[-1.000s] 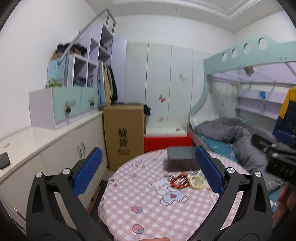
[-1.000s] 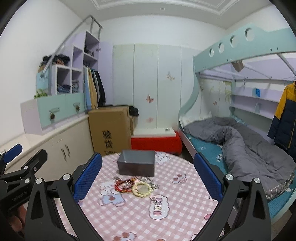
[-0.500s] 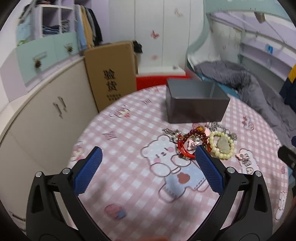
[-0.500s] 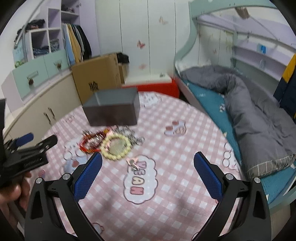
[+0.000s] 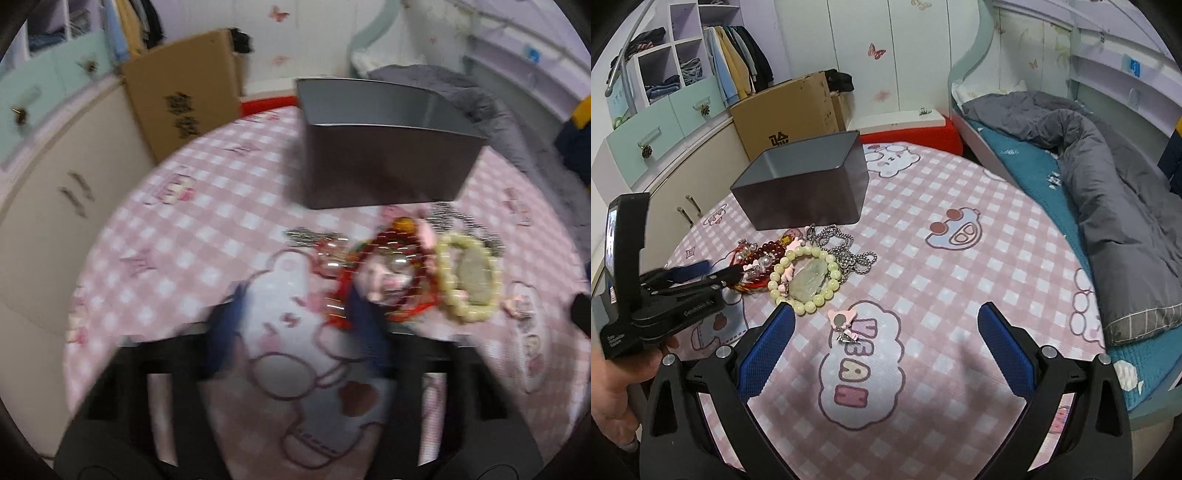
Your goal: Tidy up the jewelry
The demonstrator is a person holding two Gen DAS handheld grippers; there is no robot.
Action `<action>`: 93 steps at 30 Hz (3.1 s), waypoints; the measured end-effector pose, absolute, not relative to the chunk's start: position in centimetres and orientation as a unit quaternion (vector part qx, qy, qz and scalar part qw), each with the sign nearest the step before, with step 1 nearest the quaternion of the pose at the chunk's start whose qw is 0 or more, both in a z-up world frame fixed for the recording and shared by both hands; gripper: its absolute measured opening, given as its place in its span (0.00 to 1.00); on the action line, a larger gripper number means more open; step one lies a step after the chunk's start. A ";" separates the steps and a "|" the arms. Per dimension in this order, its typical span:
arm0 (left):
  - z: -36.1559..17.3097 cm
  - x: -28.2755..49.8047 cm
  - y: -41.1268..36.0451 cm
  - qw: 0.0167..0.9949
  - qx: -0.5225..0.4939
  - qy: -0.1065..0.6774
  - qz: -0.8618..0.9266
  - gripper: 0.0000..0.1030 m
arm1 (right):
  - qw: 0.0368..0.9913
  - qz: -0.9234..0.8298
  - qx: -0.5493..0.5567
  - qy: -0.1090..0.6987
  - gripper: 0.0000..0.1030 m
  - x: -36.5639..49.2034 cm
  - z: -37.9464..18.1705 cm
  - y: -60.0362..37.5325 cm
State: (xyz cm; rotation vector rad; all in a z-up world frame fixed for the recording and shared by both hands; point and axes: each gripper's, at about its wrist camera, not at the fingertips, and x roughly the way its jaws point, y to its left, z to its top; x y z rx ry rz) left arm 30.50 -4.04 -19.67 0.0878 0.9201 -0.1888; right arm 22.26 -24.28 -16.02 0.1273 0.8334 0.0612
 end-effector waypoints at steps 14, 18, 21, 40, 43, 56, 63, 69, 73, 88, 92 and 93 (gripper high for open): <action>-15.6 28.4 -2.0 0.908 0.032 0.387 -0.154 0.04 | 0.903 0.059 0.050 0.423 0.93 24.6 -16.5 -22.8; -16.3 28.6 -1.4 0.906 0.017 0.397 -0.147 0.05 | 0.901 0.066 0.040 0.426 0.93 24.9 -16.5 -21.9; -17.2 28.6 -1.9 0.900 0.023 0.409 -0.146 0.17 | 0.900 0.067 0.035 0.430 0.93 24.9 -16.6 -21.5; -19.1 29.8 -2.8 0.900 0.022 0.418 -0.118 0.08 | 0.900 0.059 0.036 0.431 0.93 24.9 -16.4 -21.9; -17.7 29.1 -2.8 0.906 0.023 0.401 -0.132 0.08 | 0.900 0.061 0.038 0.431 0.93 24.9 -16.4 -21.9; -12.7 25.8 0.0 0.921 -0.017 0.349 -0.173 0.08 | 0.901 0.100 0.036 0.422 0.93 24.7 -15.7 -19.8; -14.8 25.5 3.2 0.912 -0.039 0.381 -0.146 0.08 | 0.883 0.195 0.011 0.427 0.93 25.2 -16.1 -14.9; -17.2 25.8 5.8 0.904 -0.062 0.404 -0.123 0.08 | 0.859 0.258 -0.013 0.442 0.77 27.6 -17.4 -9.2; -18.4 26.1 6.5 0.899 -0.074 0.414 -0.119 0.08 | 0.851 0.256 -0.048 0.456 0.50 28.8 -19.0 -6.6; -20.2 26.6 5.5 0.892 -0.073 0.429 -0.123 0.16 | 0.861 0.228 -0.088 0.445 0.07 23.9 -19.0 -11.7; -19.6 26.2 4.6 0.896 -0.062 0.421 -0.131 0.03 | 0.865 0.227 -0.108 0.435 0.06 23.4 -18.7 -11.2; -19.0 25.9 4.5 0.899 -0.064 0.412 -0.136 0.03 | 0.865 0.231 -0.105 0.432 0.06 23.2 -18.5 -11.3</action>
